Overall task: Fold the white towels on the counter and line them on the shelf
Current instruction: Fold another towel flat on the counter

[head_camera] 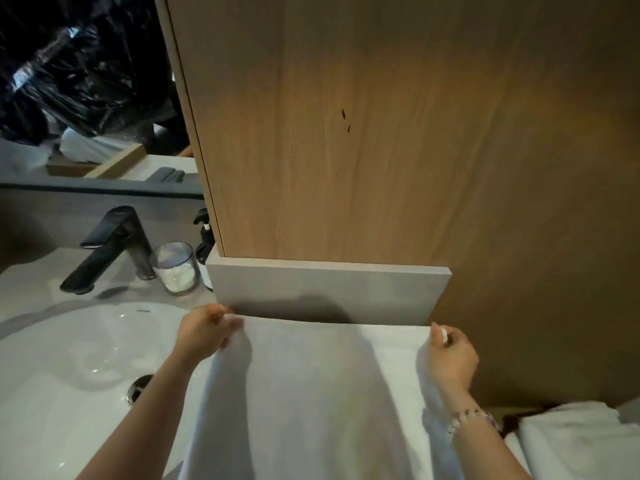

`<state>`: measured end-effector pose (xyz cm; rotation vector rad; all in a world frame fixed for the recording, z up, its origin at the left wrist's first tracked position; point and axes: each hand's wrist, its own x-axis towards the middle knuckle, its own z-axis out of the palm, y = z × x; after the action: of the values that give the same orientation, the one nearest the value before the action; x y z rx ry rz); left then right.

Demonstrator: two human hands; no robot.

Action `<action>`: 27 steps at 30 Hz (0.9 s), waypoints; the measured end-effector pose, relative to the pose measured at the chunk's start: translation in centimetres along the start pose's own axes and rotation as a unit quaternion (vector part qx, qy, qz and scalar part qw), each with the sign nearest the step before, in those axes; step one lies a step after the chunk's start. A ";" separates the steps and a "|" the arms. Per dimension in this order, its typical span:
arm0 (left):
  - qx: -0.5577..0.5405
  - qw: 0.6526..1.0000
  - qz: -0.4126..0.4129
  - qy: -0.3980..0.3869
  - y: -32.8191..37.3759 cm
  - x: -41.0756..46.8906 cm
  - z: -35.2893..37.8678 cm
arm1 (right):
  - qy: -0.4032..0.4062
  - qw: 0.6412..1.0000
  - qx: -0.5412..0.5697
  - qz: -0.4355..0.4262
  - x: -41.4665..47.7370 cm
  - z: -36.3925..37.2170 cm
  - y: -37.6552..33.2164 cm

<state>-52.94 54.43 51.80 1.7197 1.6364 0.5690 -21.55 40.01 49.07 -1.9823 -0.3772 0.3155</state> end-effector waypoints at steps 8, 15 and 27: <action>-0.007 0.987 -0.067 0.143 -1.0 0.2 2.7 | 0.017 0.998 -0.067 -0.001 0.8 1.4 1.4; -0.088 0.971 -0.168 0.146 -3.4 0.9 2.9 | 0.032 0.996 -0.085 -0.005 0.7 2.3 1.5; -0.043 0.968 -0.165 0.184 -3.0 0.1 3.6 | 0.049 0.996 -0.071 -0.015 1.7 3.1 1.9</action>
<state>-52.41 53.77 47.21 1.2916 2.0704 0.8150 -20.92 42.51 45.99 -2.1194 -0.3749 0.1764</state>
